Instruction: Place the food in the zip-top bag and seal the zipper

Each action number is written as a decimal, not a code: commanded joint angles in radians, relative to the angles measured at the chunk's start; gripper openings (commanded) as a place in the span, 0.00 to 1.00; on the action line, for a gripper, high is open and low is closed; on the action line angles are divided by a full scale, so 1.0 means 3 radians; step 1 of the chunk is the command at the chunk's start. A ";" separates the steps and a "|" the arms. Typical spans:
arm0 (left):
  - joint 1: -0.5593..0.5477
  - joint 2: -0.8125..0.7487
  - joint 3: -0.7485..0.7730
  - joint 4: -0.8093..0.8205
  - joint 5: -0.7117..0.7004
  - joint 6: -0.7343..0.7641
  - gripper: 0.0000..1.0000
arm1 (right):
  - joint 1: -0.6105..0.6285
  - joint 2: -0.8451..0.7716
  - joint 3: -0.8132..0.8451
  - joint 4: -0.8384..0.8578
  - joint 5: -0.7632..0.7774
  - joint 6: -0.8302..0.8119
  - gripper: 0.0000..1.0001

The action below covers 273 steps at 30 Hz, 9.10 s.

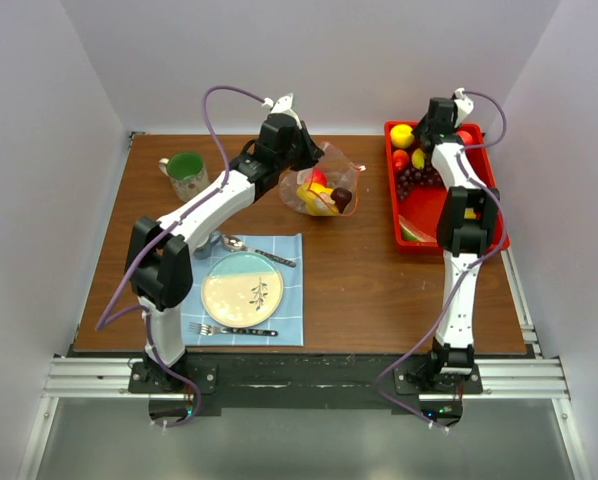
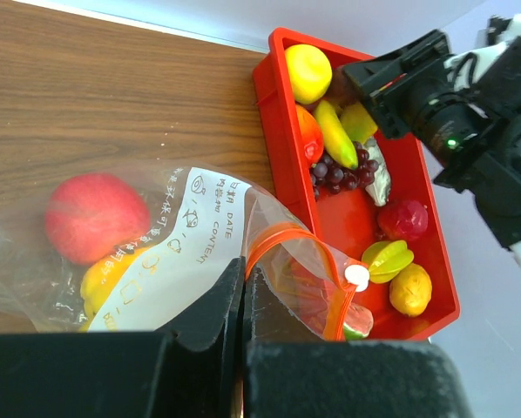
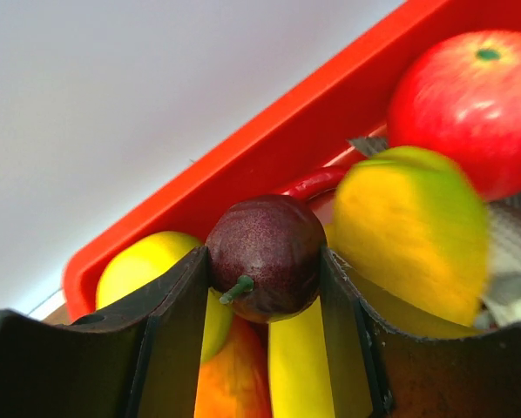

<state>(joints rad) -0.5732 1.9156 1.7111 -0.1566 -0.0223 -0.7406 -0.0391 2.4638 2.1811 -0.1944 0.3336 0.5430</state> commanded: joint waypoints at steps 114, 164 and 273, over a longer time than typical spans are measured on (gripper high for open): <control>0.0259 -0.0024 0.0678 -0.0644 -0.0115 0.0884 0.00 | 0.1629 -0.1841 -0.0494 -0.1863 -0.0646 -0.0358 0.00; 0.0284 0.0231 0.0463 0.0123 0.0443 0.0531 0.00 | -0.0228 -0.0262 -0.0138 -0.0078 -0.0115 -0.0716 0.87; 0.0249 -0.0280 0.0008 -0.0128 0.0115 0.0153 0.00 | 0.1777 -0.2818 -0.1845 -0.0655 -0.0122 -0.0102 0.93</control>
<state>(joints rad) -0.5106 1.8969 1.7290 -0.2481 0.0181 -0.6724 0.4946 1.6665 1.5555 -0.2749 0.1909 0.5709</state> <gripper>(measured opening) 0.021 0.938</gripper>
